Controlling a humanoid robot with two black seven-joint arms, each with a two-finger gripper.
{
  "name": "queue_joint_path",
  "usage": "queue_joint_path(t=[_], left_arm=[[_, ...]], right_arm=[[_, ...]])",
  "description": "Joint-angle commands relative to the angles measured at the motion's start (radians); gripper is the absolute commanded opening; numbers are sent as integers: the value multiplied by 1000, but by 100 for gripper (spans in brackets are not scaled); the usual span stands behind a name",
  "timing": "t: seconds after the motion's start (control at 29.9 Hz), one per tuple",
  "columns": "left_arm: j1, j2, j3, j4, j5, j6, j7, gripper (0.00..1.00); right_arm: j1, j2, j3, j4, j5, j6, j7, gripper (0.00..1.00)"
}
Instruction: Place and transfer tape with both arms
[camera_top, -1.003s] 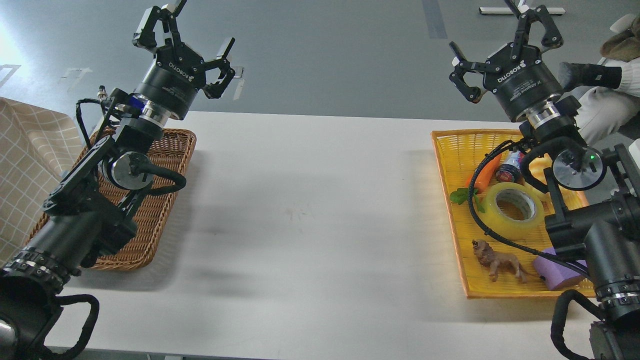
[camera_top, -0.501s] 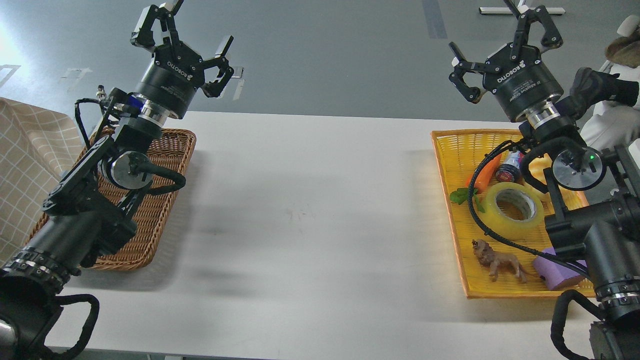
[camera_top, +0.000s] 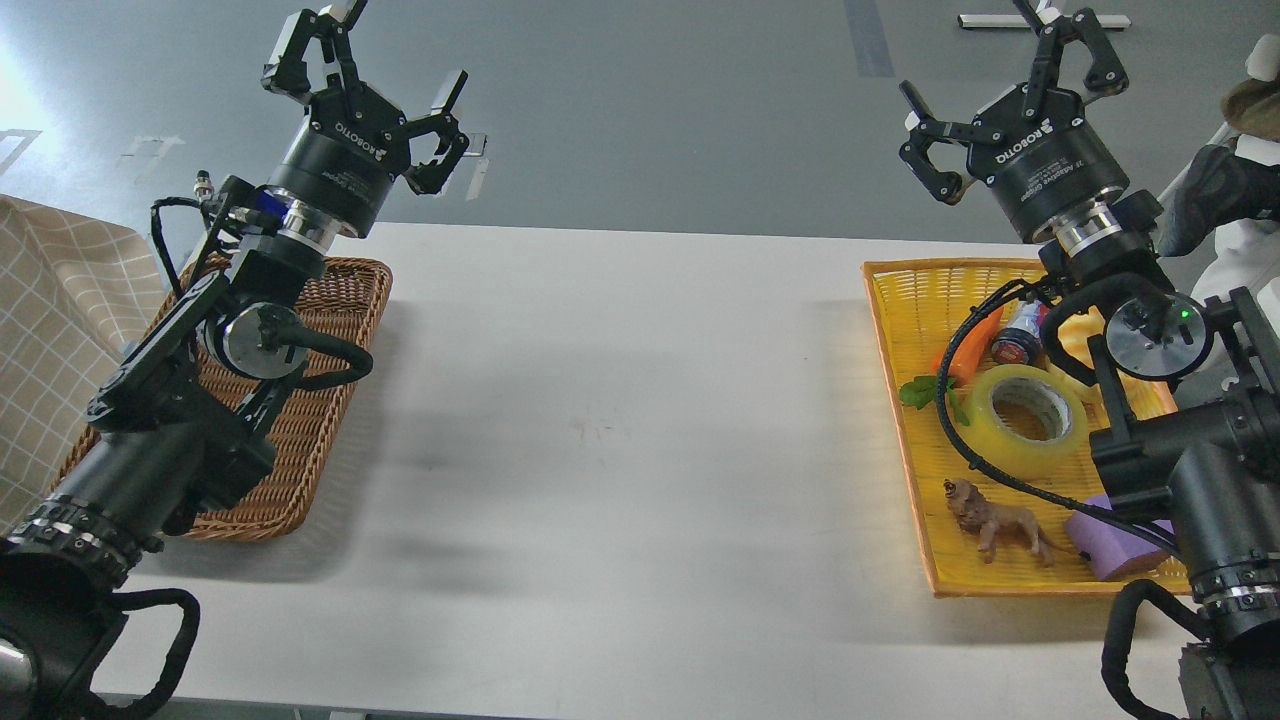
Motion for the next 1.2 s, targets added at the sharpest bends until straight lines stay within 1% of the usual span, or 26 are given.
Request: queue_joint_path(t=[0.0, 1.17], left_arm=[[-1, 0, 0, -1, 0, 0, 0, 98], [-6, -6, 0, -3, 0, 0, -2, 98]], right_arm=[[-1, 0, -1, 0, 0, 0, 0, 100], [1, -14, -12, 3, -4, 0, -3, 100]])
